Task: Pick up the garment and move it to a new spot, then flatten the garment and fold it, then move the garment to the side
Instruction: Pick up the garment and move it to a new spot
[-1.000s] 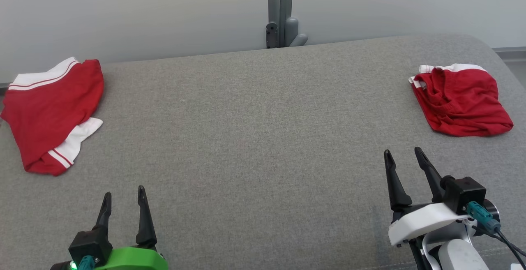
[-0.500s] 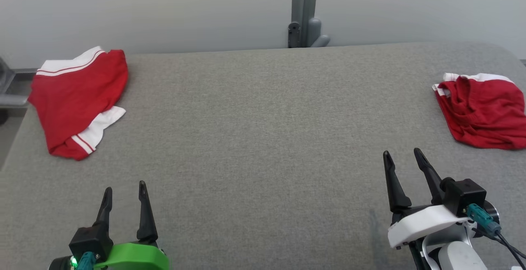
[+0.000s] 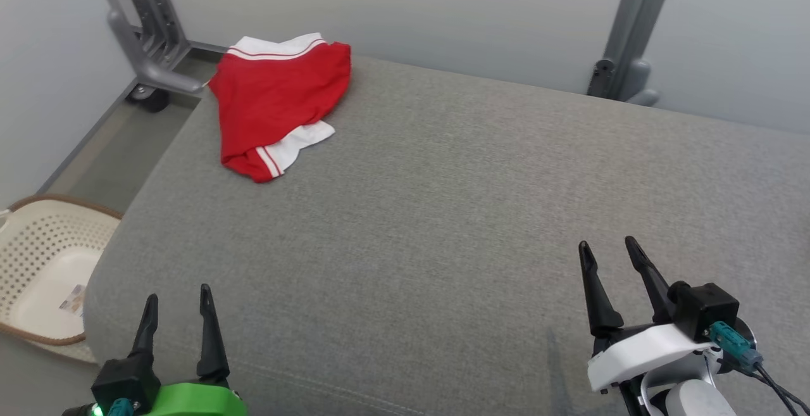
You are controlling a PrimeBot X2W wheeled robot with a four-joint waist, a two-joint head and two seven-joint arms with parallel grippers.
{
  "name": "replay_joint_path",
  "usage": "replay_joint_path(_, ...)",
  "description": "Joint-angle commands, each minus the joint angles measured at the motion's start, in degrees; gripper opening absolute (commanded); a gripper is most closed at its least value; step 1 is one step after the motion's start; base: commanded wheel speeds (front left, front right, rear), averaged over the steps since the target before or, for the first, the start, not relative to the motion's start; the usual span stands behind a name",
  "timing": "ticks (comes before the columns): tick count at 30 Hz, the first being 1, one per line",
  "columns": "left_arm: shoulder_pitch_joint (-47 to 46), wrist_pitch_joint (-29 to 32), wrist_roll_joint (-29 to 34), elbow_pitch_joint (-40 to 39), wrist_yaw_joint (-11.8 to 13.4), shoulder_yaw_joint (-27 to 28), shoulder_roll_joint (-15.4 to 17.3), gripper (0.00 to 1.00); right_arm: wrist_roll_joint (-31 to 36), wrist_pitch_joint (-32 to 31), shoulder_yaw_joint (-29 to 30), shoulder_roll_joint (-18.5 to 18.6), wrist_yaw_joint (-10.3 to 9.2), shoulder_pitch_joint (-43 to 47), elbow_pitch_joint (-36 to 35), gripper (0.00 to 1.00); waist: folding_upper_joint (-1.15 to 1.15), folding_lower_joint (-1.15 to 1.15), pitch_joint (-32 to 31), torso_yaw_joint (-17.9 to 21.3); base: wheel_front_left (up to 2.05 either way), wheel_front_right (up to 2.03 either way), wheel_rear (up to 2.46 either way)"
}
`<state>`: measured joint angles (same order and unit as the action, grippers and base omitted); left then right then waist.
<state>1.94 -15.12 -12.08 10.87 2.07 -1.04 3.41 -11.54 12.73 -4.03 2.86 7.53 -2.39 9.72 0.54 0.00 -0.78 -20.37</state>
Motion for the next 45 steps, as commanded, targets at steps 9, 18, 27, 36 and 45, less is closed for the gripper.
replay_joint_path(9, 3.1, 0.0, -0.7, -2.8, 0.8, 2.3, 0.3, 1.0, -1.1, 0.4, -3.7, 0.2, -0.08, -2.0, 1.4, 1.0, -0.54, 0.0, 0.1, -9.3, 0.0, 0.0, 0.0)
replay_joint_path(18, 2.8, 0.0, 0.0, -2.2, 0.0, 2.0, 0.6, 1.0, -1.4, 0.7, -3.3, 0.1, -0.08, -0.6, 1.5, 1.0, -0.54, 0.0, -0.5, -8.9, 0.0, 0.0, 0.0)
replay_joint_path(27, -4.7, 0.3, 0.5, -2.0, -1.2, 1.6, 3.3, 1.0, 0.1, -0.7, -2.9, 0.2, -0.08, -1.3, -1.4, 1.0, -0.54, 0.0, 3.4, -5.6, 0.0, 0.0, 0.0)
replay_joint_path(36, -26.6, 5.3, -2.0, -2.3, -4.7, 3.7, 10.0, 1.0, 5.1, -5.0, -1.1, 0.2, -0.08, -9.1, -10.4, 1.0, -0.54, 0.0, 17.6, 3.7, 0.0, 0.0, 0.0)
replay_joint_path(45, -46.7, 14.2, -4.1, 8.5, -8.3, 2.8, 19.0, 1.0, 6.3, -6.4, -0.9, 0.1, -0.08, -14.2, -15.3, 1.0, -0.54, 0.0, 28.0, 12.8, 0.0, 0.0, 0.0)
